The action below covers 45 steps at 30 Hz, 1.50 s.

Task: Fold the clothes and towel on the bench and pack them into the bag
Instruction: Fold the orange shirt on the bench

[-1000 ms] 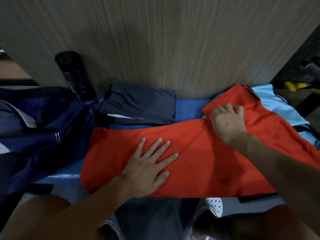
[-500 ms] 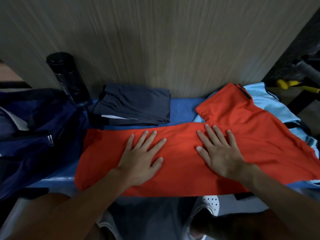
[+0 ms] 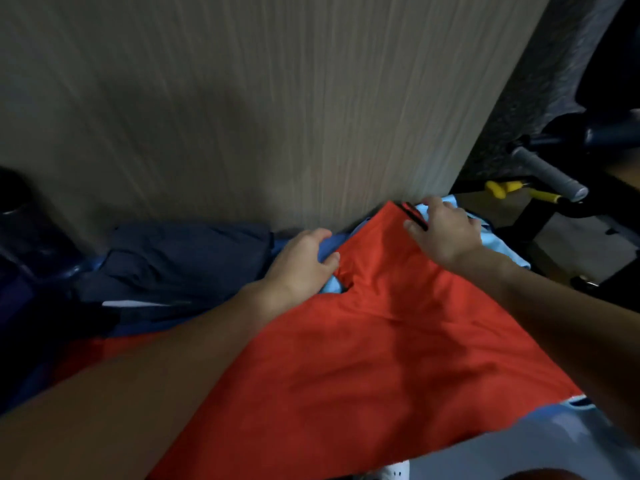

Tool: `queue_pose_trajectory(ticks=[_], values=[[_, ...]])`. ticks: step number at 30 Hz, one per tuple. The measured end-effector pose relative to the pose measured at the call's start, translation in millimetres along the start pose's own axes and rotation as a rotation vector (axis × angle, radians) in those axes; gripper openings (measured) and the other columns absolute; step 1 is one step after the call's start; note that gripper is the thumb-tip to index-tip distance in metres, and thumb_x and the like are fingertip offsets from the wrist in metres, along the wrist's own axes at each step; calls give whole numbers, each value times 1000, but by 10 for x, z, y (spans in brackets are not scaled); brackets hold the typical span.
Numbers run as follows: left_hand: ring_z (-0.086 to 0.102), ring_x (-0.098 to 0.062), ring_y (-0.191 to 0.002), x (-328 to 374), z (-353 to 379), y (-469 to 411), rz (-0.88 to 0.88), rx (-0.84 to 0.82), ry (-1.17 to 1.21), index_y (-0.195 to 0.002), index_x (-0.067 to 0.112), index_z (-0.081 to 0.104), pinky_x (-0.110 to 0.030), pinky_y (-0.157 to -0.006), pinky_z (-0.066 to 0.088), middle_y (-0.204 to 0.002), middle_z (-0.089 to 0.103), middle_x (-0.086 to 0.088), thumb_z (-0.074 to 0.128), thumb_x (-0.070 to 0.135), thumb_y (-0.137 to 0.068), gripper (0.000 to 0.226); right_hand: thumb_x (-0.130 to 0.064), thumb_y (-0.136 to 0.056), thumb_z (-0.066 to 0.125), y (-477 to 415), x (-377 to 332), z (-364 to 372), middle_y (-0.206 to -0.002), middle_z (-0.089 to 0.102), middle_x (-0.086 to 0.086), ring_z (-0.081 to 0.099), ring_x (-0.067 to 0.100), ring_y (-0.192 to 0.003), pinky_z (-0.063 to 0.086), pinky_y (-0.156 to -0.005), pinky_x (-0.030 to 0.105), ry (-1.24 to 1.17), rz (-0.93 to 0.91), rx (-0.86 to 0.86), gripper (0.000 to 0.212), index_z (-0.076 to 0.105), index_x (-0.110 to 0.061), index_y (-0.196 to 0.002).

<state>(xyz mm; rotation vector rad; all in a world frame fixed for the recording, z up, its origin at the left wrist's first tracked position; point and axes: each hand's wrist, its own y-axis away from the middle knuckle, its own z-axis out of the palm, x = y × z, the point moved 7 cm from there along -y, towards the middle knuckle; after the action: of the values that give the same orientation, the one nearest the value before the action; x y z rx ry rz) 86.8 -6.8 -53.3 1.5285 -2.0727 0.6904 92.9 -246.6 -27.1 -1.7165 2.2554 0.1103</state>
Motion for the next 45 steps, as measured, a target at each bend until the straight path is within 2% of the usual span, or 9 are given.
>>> queue_pose_trajectory(ticks=[8, 11, 13, 21, 24, 27, 37, 42, 45], values=[[58, -22, -120, 3, 509, -559, -101, -118, 112, -139, 5, 53, -31, -103, 45, -134, 61, -10, 73, 28, -89, 59, -42, -83, 72, -425, 126, 188, -116, 65, 8, 56, 30, -118, 38, -105, 48, -143, 100, -142, 45, 61, -15, -117], [59, -14, -106, 37, 567, -624, -96, -121, 149, -131, 7, 60, -23, -94, 45, -121, 65, -5, 75, 27, -87, 51, -28, -81, 70, -510, 111, 213, -88, 67, 4, 64, 28, -99, 45, -98, 47, -245, 65, -148, 10, 68, -21, -87], [61, -13, -99, 47, 581, -663, -98, -118, 191, -121, 10, 67, -23, -92, 47, -106, 66, 2, 78, 29, -83, 43, -20, -83, 66, -555, 32, 189, -73, 61, 2, 61, 26, -83, 47, -85, 42, -342, -24, -149, 18, 58, -22, -67], [68, -22, -84, 51, 474, -814, -164, -99, 370, -124, 2, 63, -39, -85, 58, -99, 71, -12, 80, 20, -83, 48, 10, -91, 52, -580, -103, -142, -71, 52, -1, 51, -6, -52, 38, -54, 6, -744, -148, -65, 22, 53, -10, -99], [62, -10, -69, 75, 391, -782, -129, -121, 346, -94, 2, 72, -27, -72, 50, -84, 73, -14, 73, 11, -89, 10, 13, -89, 49, -565, -112, -172, -89, 65, 11, 58, 9, -71, 49, -73, 29, -819, -208, -102, 29, 60, -11, -101], [46, 5, -47, 169, 206, -757, -21, 3, 230, -67, 13, 63, -13, -51, 35, -57, 56, 3, 69, 12, -91, 24, 14, -83, 50, -552, -136, -197, -83, 63, 10, 54, 6, -63, 45, -63, 25, -682, -264, -157, 31, 65, -12, -90], [55, 11, -77, 507, 268, 88, 378, 0, 142, -102, 17, 71, -4, -74, 37, -82, 58, 19, 72, 6, -73, 31, 14, -77, 69, 164, 377, -498, -80, 63, -1, 58, 8, -77, 47, -76, 18, -519, -507, -143, 20, 69, -6, -79], [54, -5, -91, 603, 681, 492, 557, -156, -67, -108, 18, 69, -27, -84, 43, -96, 60, 8, 66, 16, -71, 38, 24, -82, 53, 614, 784, -289, -76, 67, -2, 61, -1, -67, 47, -68, 10, -641, -376, -292, 42, 66, -16, -80], [55, -12, -96, 619, 843, 652, 615, -233, -195, -113, 21, 68, -32, -88, 43, -101, 58, 8, 58, 32, -80, 36, 15, -79, 55, 792, 937, -194, -82, 66, -6, 62, 3, -78, 49, -79, 21, -475, -397, -236, 44, 66, -28, -81]])
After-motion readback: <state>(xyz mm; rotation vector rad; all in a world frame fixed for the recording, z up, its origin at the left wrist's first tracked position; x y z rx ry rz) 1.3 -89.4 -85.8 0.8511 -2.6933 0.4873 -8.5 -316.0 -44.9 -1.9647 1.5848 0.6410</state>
